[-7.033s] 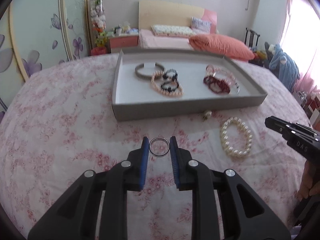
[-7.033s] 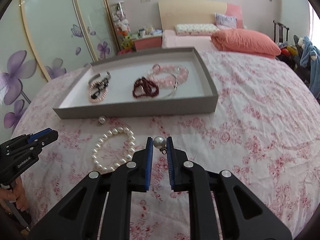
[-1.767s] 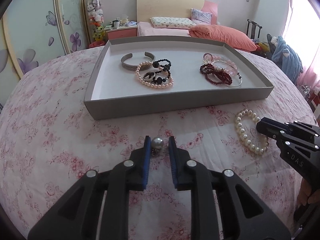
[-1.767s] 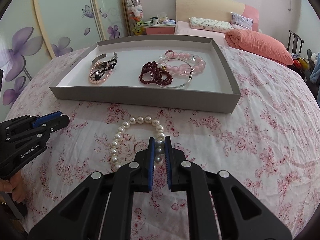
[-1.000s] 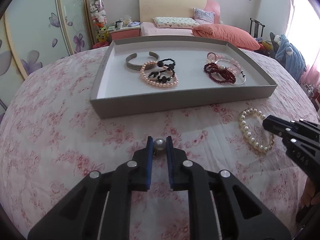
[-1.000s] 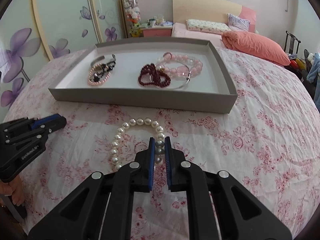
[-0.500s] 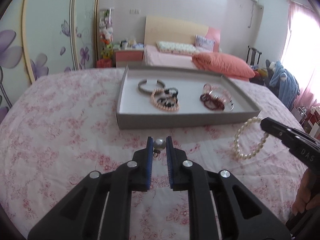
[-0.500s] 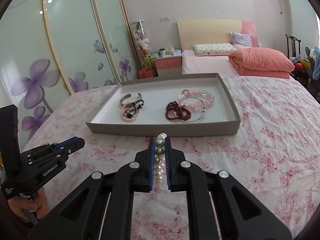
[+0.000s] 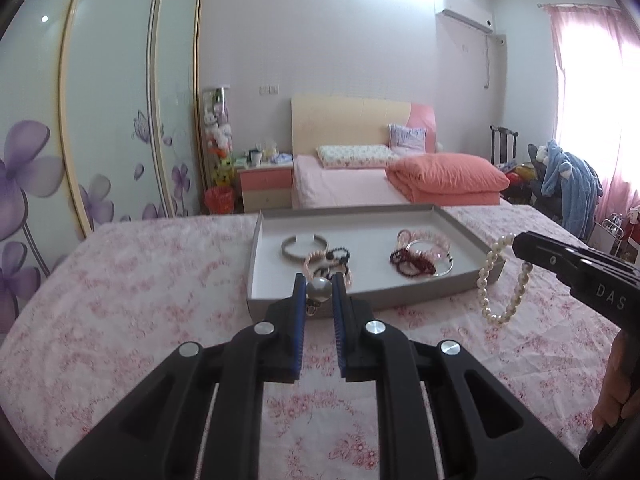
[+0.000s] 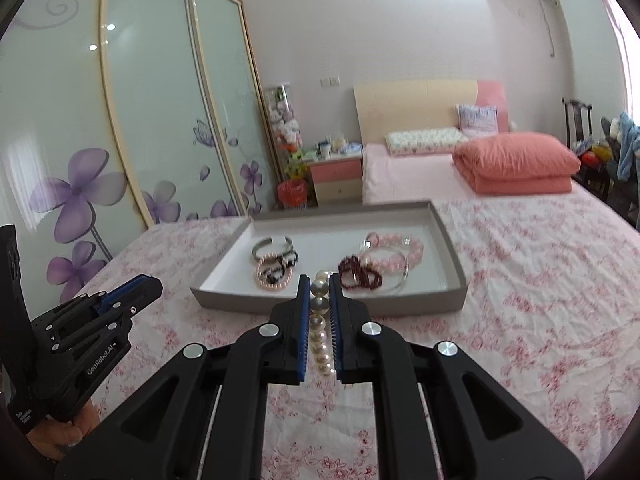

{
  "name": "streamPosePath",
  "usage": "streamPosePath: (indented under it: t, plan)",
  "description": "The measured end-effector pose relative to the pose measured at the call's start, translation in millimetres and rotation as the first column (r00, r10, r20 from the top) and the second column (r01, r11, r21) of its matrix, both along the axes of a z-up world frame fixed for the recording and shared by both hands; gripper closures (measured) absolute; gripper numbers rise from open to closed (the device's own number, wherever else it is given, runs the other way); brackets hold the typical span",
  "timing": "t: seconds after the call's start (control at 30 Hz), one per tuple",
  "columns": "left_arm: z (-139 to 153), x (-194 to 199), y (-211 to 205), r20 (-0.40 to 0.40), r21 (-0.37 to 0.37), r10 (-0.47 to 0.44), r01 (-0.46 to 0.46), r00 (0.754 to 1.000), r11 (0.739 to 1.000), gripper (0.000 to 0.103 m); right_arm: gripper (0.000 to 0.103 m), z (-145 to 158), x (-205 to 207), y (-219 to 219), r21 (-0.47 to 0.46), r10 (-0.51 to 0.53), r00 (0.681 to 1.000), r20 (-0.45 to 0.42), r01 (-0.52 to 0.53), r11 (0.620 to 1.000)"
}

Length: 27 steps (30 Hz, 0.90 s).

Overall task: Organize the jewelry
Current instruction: 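Carry the pearl bracelet and earring over the gray tray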

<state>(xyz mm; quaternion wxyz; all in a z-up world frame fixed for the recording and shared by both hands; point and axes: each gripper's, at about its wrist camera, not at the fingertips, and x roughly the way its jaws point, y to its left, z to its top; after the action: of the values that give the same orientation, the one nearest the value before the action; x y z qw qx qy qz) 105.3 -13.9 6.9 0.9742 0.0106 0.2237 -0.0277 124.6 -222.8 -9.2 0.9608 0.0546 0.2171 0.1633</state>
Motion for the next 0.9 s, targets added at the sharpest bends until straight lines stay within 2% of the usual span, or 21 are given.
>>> streamPosePath:
  t: [0.33, 0.57, 0.9]
  plan:
    - [18, -10, -7, 0.082, 0.018, 0.0, -0.001, 0.997, 1.0, 0.089, 0.093, 24, -20, 8, -0.049, -0.028, 0.986, 0.162, 0.037, 0.998]
    - [25, -7, -8, 0.097, 0.017, 0.006, -0.007, 0.995, 1.0, 0.089, 0.093, 34, -15, 3, -0.043, -0.053, 0.977, 0.208, 0.063, 0.997]
    - [37, 7, -7, 0.12, 0.015, 0.009, -0.011, 0.993, 1.0, 0.089, 0.093, 42, -4, -1, -0.031, -0.077, 0.97, 0.231, 0.086, 0.996]
